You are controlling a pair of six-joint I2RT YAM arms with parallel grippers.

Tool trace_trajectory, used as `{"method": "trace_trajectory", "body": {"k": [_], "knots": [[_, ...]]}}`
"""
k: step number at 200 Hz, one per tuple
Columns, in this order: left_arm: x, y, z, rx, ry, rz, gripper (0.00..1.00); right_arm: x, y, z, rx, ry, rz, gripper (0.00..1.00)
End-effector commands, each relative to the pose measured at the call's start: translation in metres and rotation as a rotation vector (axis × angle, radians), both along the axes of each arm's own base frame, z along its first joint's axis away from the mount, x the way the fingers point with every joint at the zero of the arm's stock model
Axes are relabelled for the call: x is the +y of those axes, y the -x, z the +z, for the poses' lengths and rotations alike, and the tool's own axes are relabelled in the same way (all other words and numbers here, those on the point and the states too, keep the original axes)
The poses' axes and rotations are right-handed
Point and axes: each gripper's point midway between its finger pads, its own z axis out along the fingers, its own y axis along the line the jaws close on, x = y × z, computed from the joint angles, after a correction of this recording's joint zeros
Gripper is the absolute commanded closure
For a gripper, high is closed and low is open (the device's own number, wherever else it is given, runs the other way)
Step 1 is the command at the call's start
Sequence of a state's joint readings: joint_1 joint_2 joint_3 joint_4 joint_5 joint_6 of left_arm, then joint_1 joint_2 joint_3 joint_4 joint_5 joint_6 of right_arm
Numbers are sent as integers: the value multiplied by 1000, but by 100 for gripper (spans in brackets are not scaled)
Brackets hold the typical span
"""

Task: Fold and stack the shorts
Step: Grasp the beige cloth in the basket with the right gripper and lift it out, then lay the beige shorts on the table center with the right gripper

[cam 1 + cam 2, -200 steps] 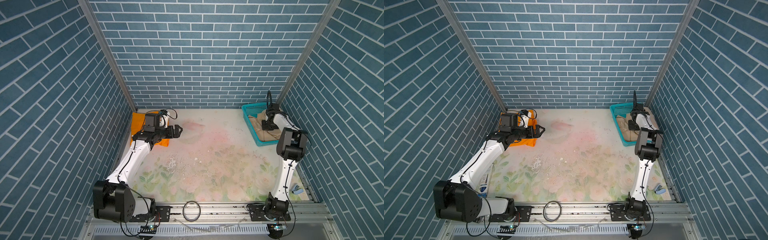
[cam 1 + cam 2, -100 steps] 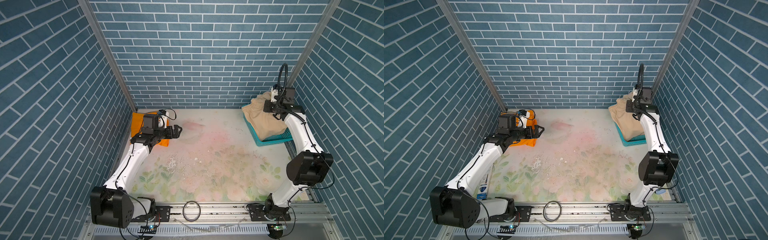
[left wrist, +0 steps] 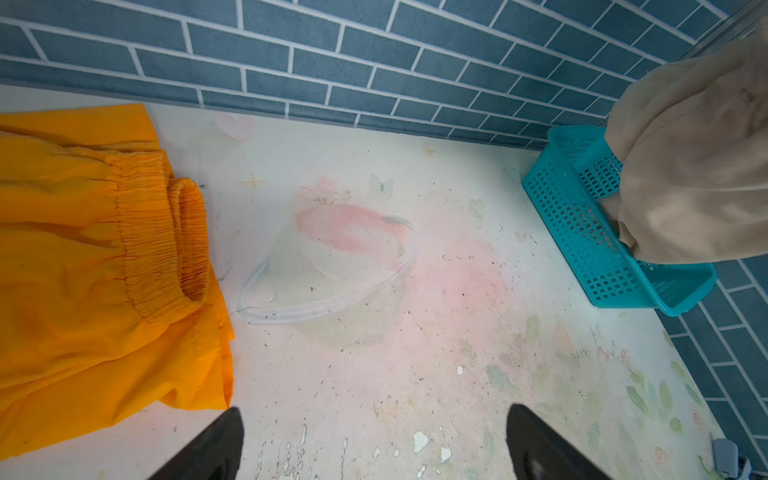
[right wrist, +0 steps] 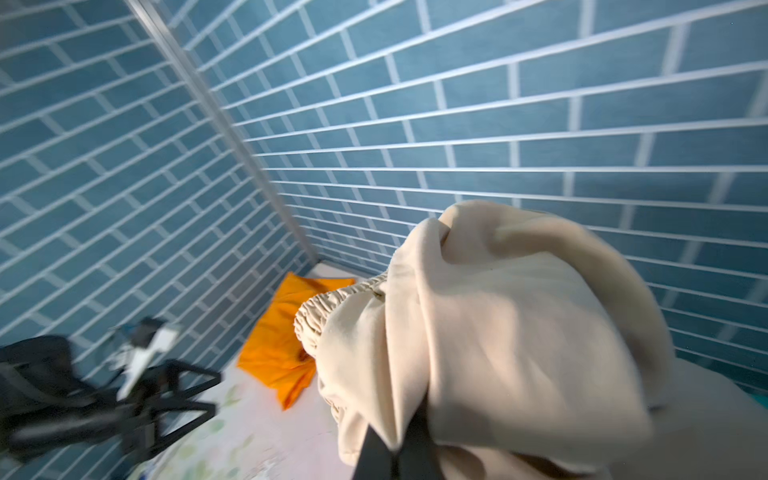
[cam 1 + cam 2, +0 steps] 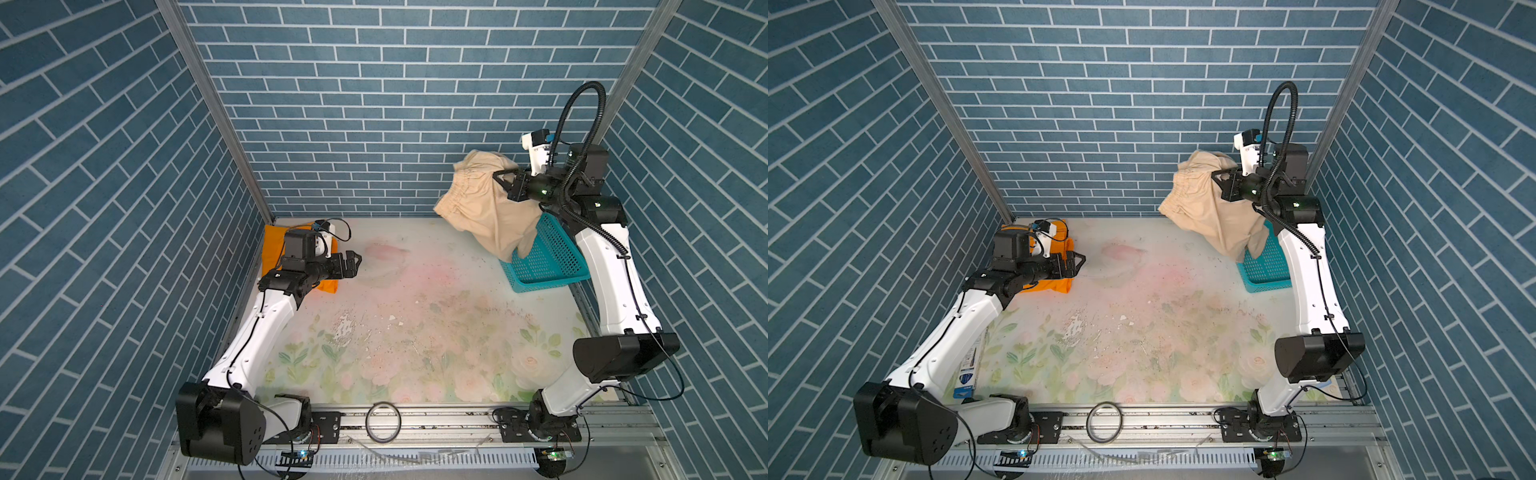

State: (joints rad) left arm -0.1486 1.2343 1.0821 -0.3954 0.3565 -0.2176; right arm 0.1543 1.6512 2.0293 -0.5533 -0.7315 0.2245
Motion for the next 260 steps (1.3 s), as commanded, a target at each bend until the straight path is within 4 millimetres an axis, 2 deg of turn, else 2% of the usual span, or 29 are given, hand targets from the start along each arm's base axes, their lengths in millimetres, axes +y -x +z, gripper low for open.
{"method": "trace_trajectory", "body": {"k": [1,30,43,78,90,111,123,128,132,146,149,163,180,200,227,260], "knots": [[5,6,15,-36,-32,11,0,42,45,13,50,-101,282,100],[3,12,19,-45,-23,-5,0,84,59,-12,146,-172,505,100],[4,14,17,-40,-25,0,0,95,46,-41,225,-194,526,100],[11,20,10,-12,-54,21,0,117,3,-162,446,-148,477,100],[14,21,7,-4,-67,38,0,130,1,-205,504,-75,479,100],[16,20,3,9,-72,53,0,150,1,-277,557,151,448,100],[16,19,0,16,-67,55,0,158,3,-302,574,252,443,100],[16,19,-1,19,-65,54,0,160,3,-304,563,285,433,95],[15,19,-1,21,-64,54,0,161,1,-321,583,318,418,92],[17,18,-6,36,-70,63,0,162,-3,-327,531,391,368,76],[17,18,-6,39,-72,65,0,160,-4,-314,496,394,348,72],[23,17,-10,57,-88,98,0,154,-11,-291,412,394,274,56],[43,14,-17,102,-115,215,0,144,-11,-261,322,399,191,47],[54,9,-23,135,-99,260,0,140,7,-240,199,510,148,41],[58,2,-31,173,-76,285,0,163,52,-248,61,658,250,34],[70,-2,-42,206,14,333,0,200,99,-282,-9,799,387,33]]}}
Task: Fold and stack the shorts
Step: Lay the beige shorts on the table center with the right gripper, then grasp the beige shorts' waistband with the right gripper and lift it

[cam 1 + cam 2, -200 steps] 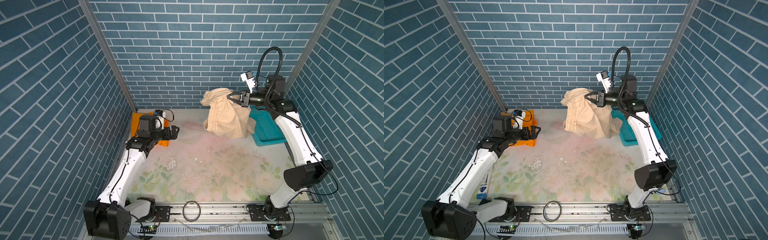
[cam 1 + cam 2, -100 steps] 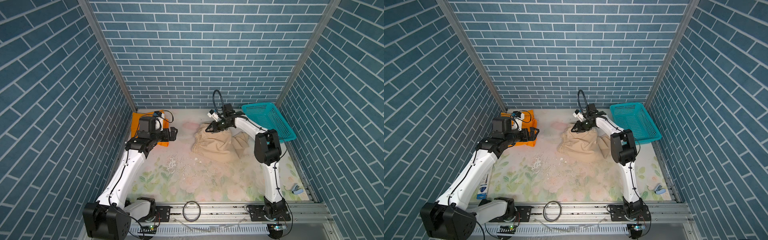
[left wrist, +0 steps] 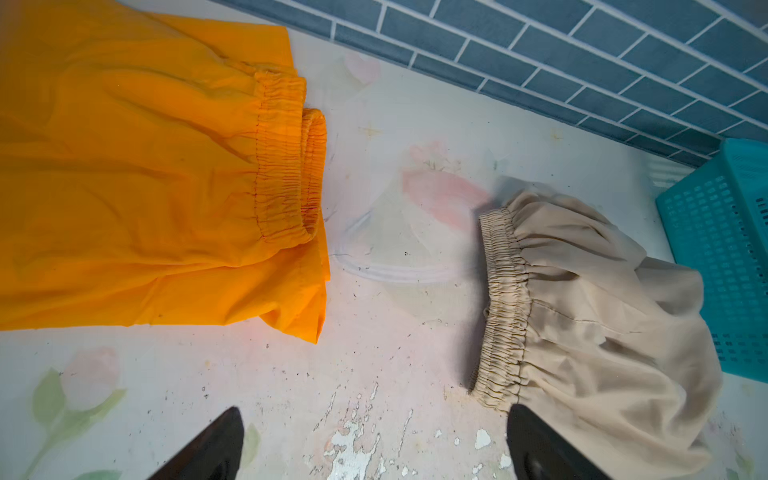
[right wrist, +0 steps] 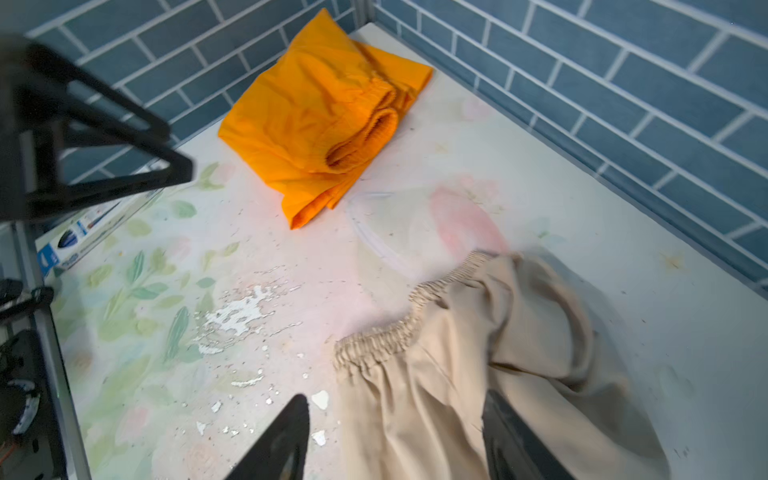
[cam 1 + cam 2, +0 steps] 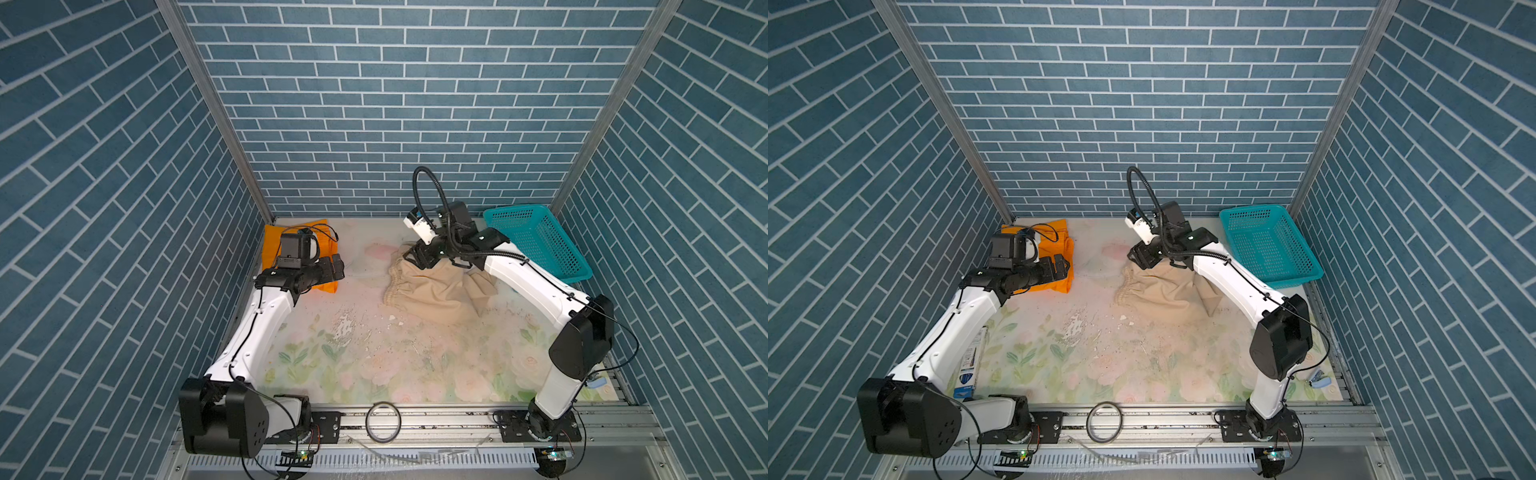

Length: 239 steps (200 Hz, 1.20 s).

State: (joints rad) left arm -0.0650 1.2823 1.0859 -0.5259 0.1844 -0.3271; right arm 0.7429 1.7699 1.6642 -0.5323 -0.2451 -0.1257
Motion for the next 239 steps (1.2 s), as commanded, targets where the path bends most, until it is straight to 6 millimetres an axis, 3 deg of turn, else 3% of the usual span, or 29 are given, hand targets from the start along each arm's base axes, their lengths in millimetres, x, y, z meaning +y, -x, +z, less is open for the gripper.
{"method": "trace_trajectory", "body": {"k": [1,13,40,86,116,118,125,168,239], "knots": [[10,-2,2,0,62,57,0,13,23,-60,-49,214,109,33],[14,0,1,-5,57,68,0,27,37,-77,-66,265,167,32],[20,8,6,-43,48,96,0,46,37,-112,-86,382,184,30],[46,28,18,-123,45,205,0,45,20,-150,-100,530,199,30],[49,31,12,-108,76,204,0,47,11,-162,-129,590,211,31],[49,31,11,-106,77,203,0,46,11,-172,-115,608,217,31],[48,30,7,-91,85,197,0,46,11,-179,-105,626,227,32],[42,21,-2,-54,134,161,0,49,20,-186,-84,631,275,35],[43,18,-12,-24,140,161,0,40,15,-210,-106,688,257,43]]}}
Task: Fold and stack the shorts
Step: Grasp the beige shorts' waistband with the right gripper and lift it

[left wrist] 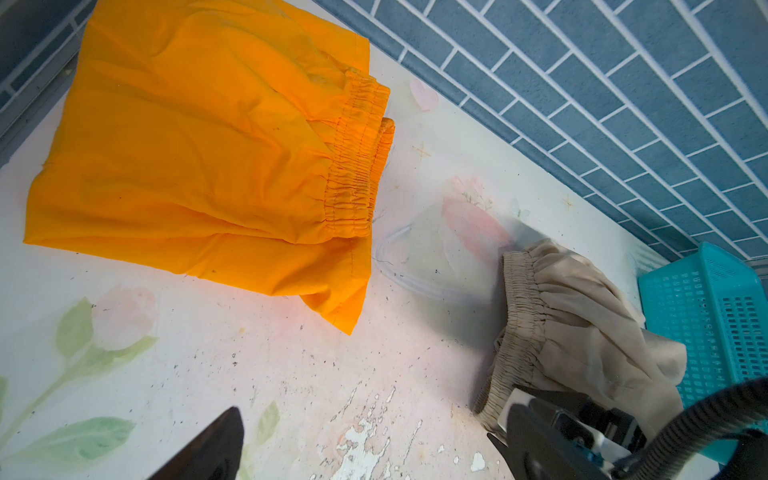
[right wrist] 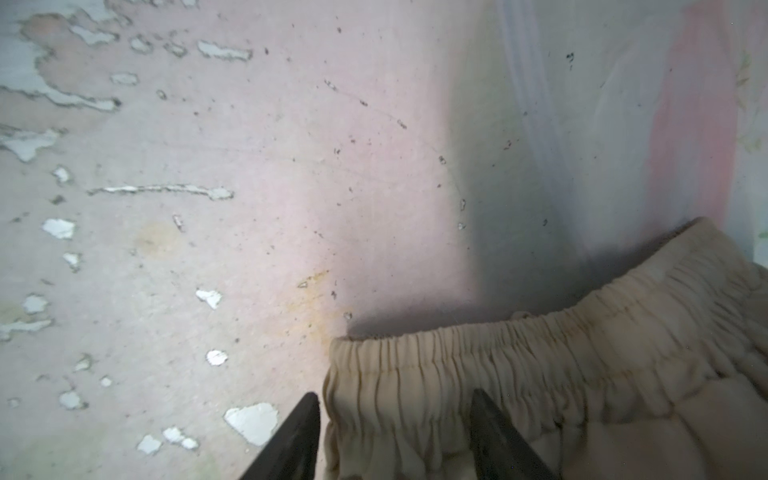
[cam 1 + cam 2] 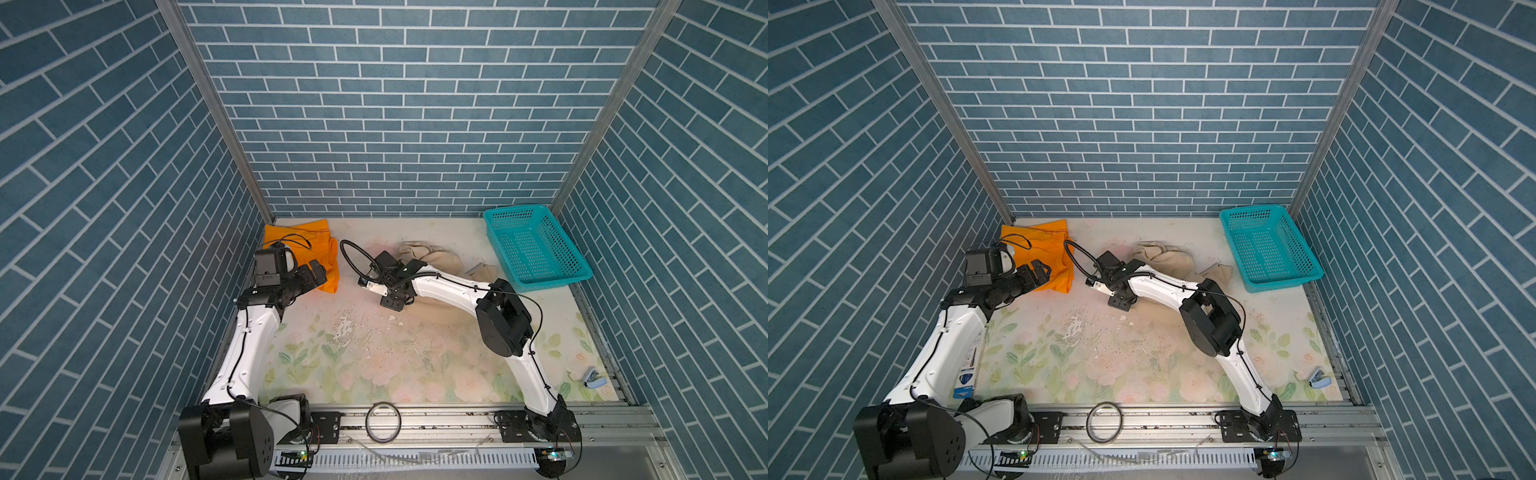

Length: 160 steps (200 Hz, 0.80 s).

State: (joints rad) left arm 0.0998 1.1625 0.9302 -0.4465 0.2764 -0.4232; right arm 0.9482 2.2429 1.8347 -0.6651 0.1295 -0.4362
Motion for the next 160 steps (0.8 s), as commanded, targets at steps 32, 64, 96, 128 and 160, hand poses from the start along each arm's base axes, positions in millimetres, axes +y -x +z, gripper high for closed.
{"method": "trace_trajectory", "body": {"k": [32,64,96,128,160], "knots": [[0,1,-3,8,3,-9,0,-8,1,-25,-11,65,17,46],[-1,2,-3,14,1,-21,0,-11,6,-32,14,92,33,44],[-3,3,-6,25,4,-32,0,-19,17,-37,52,120,48,40],[-3,2,-8,25,8,-34,0,-26,12,-42,26,151,27,39],[-2,2,-7,27,-7,-36,0,-26,-4,-48,-29,180,-6,56]]}}
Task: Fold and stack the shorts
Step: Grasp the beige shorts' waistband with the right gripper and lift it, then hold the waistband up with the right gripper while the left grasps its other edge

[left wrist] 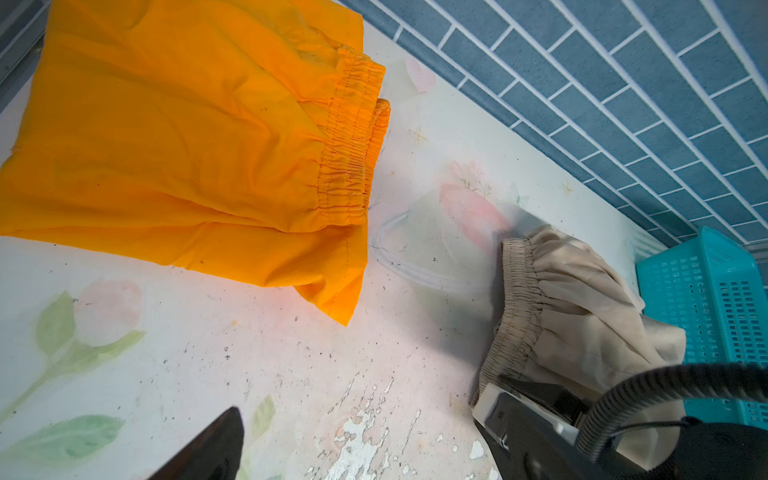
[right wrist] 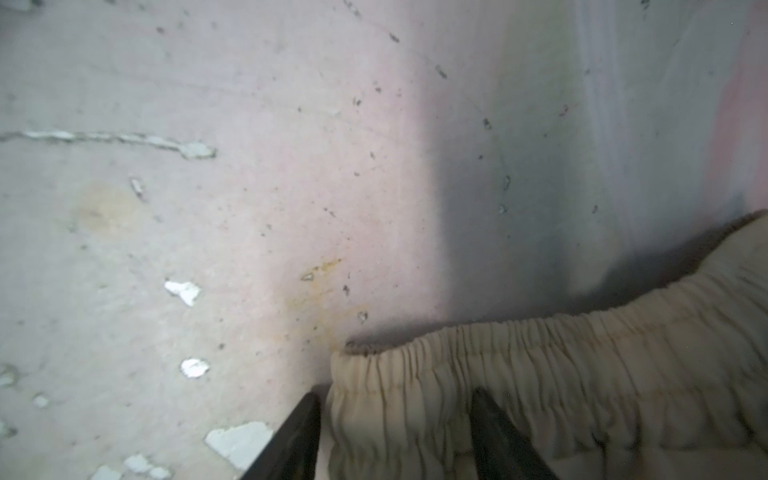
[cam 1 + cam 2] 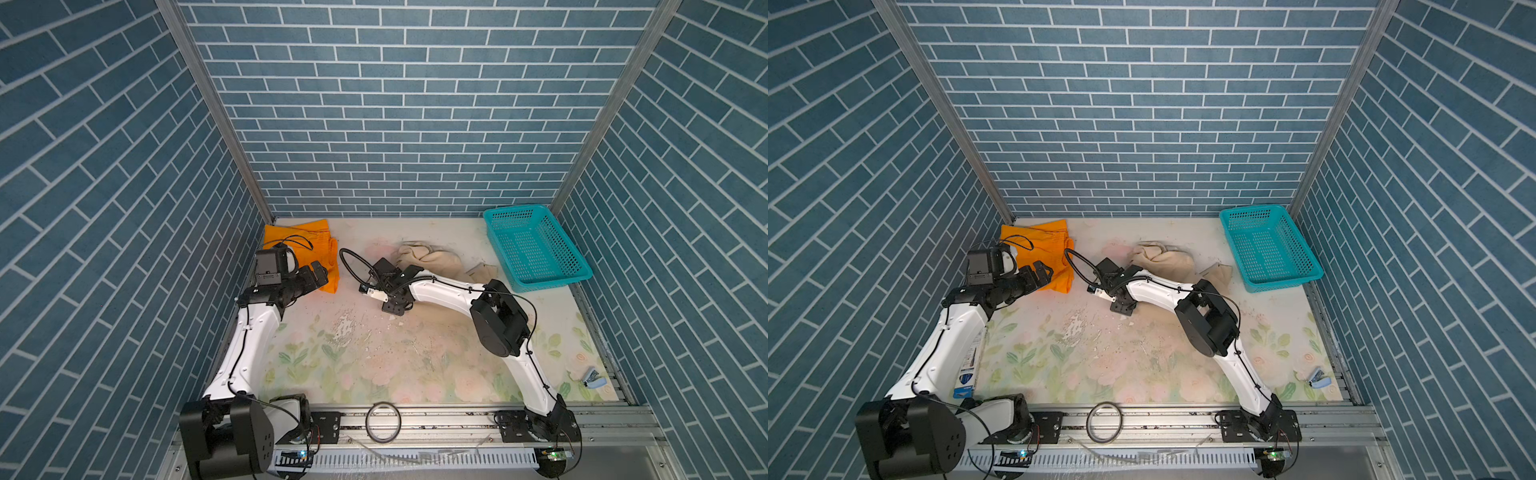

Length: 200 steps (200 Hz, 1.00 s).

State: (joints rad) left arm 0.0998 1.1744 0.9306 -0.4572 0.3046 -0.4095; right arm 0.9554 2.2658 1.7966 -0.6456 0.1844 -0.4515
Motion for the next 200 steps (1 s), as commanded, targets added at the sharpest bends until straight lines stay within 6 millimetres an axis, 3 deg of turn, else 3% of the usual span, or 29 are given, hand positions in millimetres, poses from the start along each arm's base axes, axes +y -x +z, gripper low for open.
{"method": "trace_trajectory", "body": {"k": [1,32,58,62,94,129,150,175,187,200], "knots": [[3,1,-2,8,-21,-7,0,-16,-5,-27,-10,112,-9,57],[9,7,8,-26,-71,2,0,-5,-15,1,-47,53,-38,100],[6,8,13,-48,-79,-19,0,9,-10,57,-3,-124,-56,100],[6,8,13,-51,-81,-25,0,11,-9,79,-2,-178,-56,100],[14,13,24,-84,-146,-4,0,30,6,181,38,-444,-18,100],[17,16,47,-141,-161,14,0,60,38,277,151,-670,127,100],[11,14,54,-152,-141,-16,0,54,62,328,186,-762,189,100],[-2,13,65,-202,-115,-80,0,27,83,351,226,-808,207,100],[-12,13,69,-227,-96,-133,0,11,78,350,243,-850,151,100],[-22,14,69,-235,-89,-173,0,-12,55,342,254,-910,36,100]]}}
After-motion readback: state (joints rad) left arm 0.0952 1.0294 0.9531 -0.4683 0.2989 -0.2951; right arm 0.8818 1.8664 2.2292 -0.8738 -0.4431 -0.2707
